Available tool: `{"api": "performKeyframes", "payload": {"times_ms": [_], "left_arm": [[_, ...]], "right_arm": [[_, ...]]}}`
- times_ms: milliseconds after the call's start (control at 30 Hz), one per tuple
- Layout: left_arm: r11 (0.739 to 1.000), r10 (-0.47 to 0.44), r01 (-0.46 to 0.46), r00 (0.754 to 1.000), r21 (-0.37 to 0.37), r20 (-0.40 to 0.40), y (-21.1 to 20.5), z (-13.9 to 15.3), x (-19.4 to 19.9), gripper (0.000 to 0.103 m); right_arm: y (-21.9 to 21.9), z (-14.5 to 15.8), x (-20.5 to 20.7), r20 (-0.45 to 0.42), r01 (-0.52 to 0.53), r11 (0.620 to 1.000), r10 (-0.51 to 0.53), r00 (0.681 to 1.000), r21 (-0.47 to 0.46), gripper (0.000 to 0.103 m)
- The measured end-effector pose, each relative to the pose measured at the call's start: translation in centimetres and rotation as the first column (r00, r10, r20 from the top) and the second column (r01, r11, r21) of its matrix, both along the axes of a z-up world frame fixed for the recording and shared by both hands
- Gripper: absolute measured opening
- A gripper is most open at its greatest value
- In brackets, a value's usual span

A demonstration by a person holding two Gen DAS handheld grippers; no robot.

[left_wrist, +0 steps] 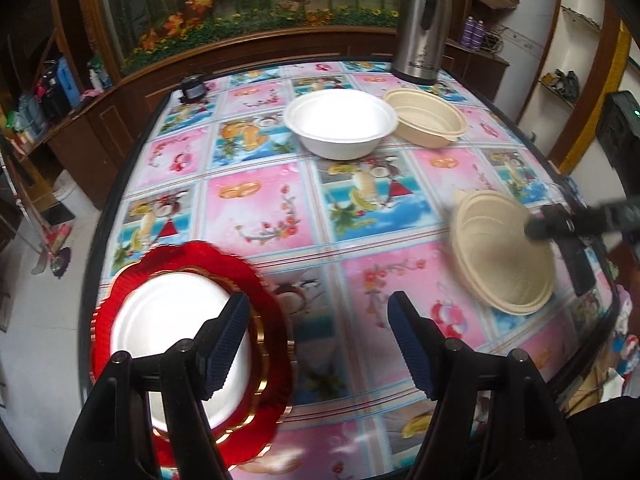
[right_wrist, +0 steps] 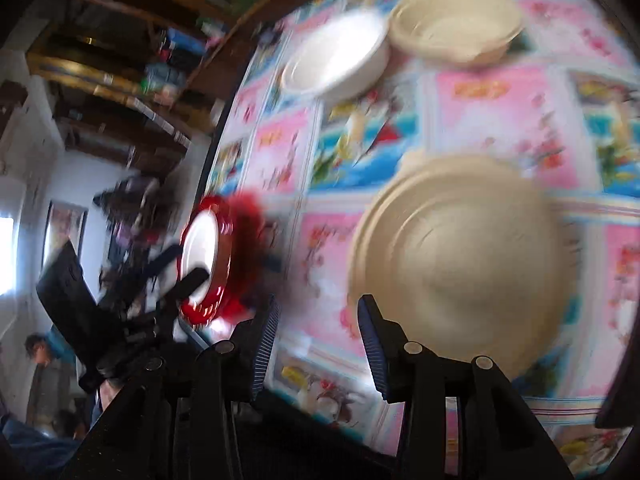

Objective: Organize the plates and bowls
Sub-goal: 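Grasp the rim of the large beige plastic plate with the right gripper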

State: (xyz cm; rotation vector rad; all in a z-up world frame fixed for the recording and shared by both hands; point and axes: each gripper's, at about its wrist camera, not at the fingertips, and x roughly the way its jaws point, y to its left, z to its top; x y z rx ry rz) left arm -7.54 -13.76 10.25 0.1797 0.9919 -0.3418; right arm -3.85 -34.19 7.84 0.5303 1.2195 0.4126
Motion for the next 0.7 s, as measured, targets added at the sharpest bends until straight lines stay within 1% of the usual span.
{"api": "performKeyframes", "payload": {"times_ms": [33, 133, 200, 233, 300, 333, 367, 400, 433, 467, 500, 567, 600, 667, 700], "left_arm": [[1.0, -0.012, 0.012, 1.0, -0.01, -0.011, -0.3, -0.1, 0.0, 0.071], [0.999, -0.044, 0.044, 0.999, -0.012, -0.028, -1.4, -0.4, -0.2, 0.071], [0.998, -0.061, 0.061, 0.998, -0.007, -0.029, -2.0, -0.5, -0.4, 0.071], [0.998, -0.07, 0.07, 0.997, -0.007, -0.031, -2.3, -0.5, -0.4, 0.071], [0.997, -0.079, 0.079, 0.996, -0.005, -0.034, -2.6, -0.6, -0.5, 0.071], [0.997, -0.083, 0.083, 0.996, -0.002, -0.037, -2.7, -0.7, -0.5, 0.071], [0.996, -0.085, 0.085, 0.996, 0.0, -0.039, -2.7, -0.8, -0.6, 0.071], [0.996, -0.087, 0.087, 0.995, -0.001, -0.041, -2.8, -0.8, -0.6, 0.071], [0.996, -0.089, 0.089, 0.995, -0.001, -0.043, -2.8, -0.9, -0.7, 0.071], [0.996, -0.092, 0.092, 0.995, 0.0, -0.048, -2.8, -1.0, -0.7, 0.071], [0.996, -0.093, 0.093, 0.994, 0.001, -0.051, -2.8, -1.1, -0.7, 0.071], [0.995, -0.097, 0.097, 0.994, -0.001, -0.059, -2.8, -1.3, -0.8, 0.071], [0.995, -0.099, 0.099, 0.993, 0.001, -0.061, -2.8, -1.4, -0.8, 0.071], [0.995, -0.102, 0.102, 0.993, 0.001, -0.061, -2.8, -1.4, -0.9, 0.071], [0.995, -0.101, 0.102, 0.993, 0.0, -0.061, -2.8, -1.4, -0.9, 0.071]], "right_arm": [[-1.1, 0.3, 0.0, 0.018, 0.033, 0.998, -0.032, 0.999, -0.052, 0.045], [-4.3, 0.2, 0.3, 0.047, 0.123, 0.982, -0.117, 0.992, -0.142, 0.045], [-6.5, -0.7, 0.9, 0.036, 0.177, 0.965, -0.173, 0.984, -0.195, 0.045], [-7.3, -1.5, 1.0, 0.027, 0.185, 0.959, -0.183, 0.983, -0.214, 0.045], [-8.2, -3.0, 0.9, -0.019, 0.176, 0.964, -0.183, 0.983, -0.202, 0.045], [-8.5, -3.7, 0.5, -0.043, 0.18, 0.969, -0.19, 0.981, -0.167, 0.044], [-8.6, -4.1, -0.1, -0.063, 0.187, 0.972, -0.197, 0.978, -0.144, 0.042], [-8.5, -4.4, -0.7, -0.088, 0.188, 0.971, -0.202, 0.975, -0.146, 0.028], [-8.2, -4.5, -1.3, -0.104, 0.188, 0.971, -0.204, 0.973, -0.146, 0.023], [-7.6, -4.4, -2.0, -0.11, 0.184, 0.976, -0.197, 0.974, -0.119, 0.022], [-6.9, -4.3, -2.5, -0.114, 0.168, 0.98, -0.18, 0.977, -0.102, 0.022], [-4.3, -3.9, -3.8, -0.108, 0.084, 0.994, -0.092, 0.99, -0.073, 0.022], [-2.9, -3.6, -4.4, -0.092, 0.04, 0.998, -0.045, 0.995, -0.056, 0.025], [0.0, -2.9, -5.4, -0.062, -0.081, 0.997, 0.079, 0.995, -0.017, 0.025], [1.5, -2.7, -5.7, -0.052, -0.153, 0.988, 0.154, 0.987, 0.027, 0.026]]}}
